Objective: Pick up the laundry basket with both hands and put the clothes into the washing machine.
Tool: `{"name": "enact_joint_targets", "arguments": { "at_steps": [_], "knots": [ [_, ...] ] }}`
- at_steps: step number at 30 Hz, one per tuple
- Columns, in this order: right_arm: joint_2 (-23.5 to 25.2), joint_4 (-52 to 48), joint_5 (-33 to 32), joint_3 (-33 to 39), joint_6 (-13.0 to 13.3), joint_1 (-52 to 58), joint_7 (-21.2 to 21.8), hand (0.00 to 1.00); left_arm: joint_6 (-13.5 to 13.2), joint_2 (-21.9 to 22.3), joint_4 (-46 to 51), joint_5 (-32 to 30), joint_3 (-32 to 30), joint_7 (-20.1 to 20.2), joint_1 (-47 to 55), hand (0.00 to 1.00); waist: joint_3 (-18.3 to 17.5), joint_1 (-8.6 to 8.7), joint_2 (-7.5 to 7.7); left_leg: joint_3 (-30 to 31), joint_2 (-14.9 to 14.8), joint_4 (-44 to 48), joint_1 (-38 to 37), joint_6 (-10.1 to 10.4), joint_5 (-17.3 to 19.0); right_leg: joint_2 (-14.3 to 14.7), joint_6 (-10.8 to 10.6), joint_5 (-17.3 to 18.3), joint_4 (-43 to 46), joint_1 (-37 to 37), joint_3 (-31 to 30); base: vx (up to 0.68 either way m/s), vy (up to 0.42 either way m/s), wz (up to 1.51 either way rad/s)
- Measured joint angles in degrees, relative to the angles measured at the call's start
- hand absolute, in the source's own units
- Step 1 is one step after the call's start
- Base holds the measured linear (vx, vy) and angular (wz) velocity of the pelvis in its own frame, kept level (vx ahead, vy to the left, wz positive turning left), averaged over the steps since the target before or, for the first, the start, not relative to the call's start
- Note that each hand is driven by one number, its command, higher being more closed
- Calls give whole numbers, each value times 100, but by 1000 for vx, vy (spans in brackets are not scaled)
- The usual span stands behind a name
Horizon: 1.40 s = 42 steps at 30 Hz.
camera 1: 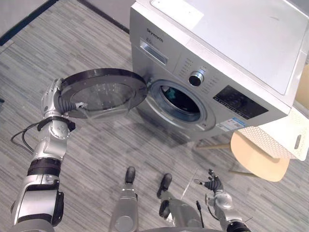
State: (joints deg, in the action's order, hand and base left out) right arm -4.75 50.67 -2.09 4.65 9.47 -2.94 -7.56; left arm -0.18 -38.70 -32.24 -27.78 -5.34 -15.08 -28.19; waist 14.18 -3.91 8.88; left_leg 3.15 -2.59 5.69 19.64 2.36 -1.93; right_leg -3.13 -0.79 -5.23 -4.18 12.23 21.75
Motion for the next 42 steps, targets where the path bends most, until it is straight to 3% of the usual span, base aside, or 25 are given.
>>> {"name": "enact_joint_targets", "arguments": {
  "at_steps": [3,11,18,26,36,42],
  "knots": [
    [-8,-51,1,-7,-2,10,1,0,6,42,564,14,-207,-5,234,0,-4,-11,-5,64,51,-99,-7,12,-13,4,5,2,-35,12,8,24,20,5],
    [-7,-58,52,-21,-99,45,3,0,-2,132,899,15,-190,7,283,0,-7,-16,-4,66,89,-93,-3,5,-18,2,8,-2,-93,-13,-3,45,17,1],
    [-9,-74,58,-372,-102,51,7,0,0,79,-509,68,207,117,-485,0,-9,-31,0,34,10,53,127,11,21,28,60,-38,-86,61,-22,-17,8,-2],
    [-7,-206,45,-487,-93,104,1,0,39,-14,-957,58,317,-8,-1357,0,-11,-19,11,-106,-142,300,404,45,92,140,159,-122,-62,307,-178,-37,7,-12],
    [3,-204,46,-562,-79,114,-4,0,118,-15,-1288,-113,374,-33,-1425,0,-10,-4,53,-169,-155,301,405,57,100,172,165,-130,-62,334,-242,-1,25,-3],
    [158,-232,45,-654,-80,109,-24,0,124,-239,-1288,-113,507,-30,-1807,0,0,-16,246,-144,-205,332,492,61,101,192,168,-132,-61,386,-211,-12,31,1]
  ]
}}
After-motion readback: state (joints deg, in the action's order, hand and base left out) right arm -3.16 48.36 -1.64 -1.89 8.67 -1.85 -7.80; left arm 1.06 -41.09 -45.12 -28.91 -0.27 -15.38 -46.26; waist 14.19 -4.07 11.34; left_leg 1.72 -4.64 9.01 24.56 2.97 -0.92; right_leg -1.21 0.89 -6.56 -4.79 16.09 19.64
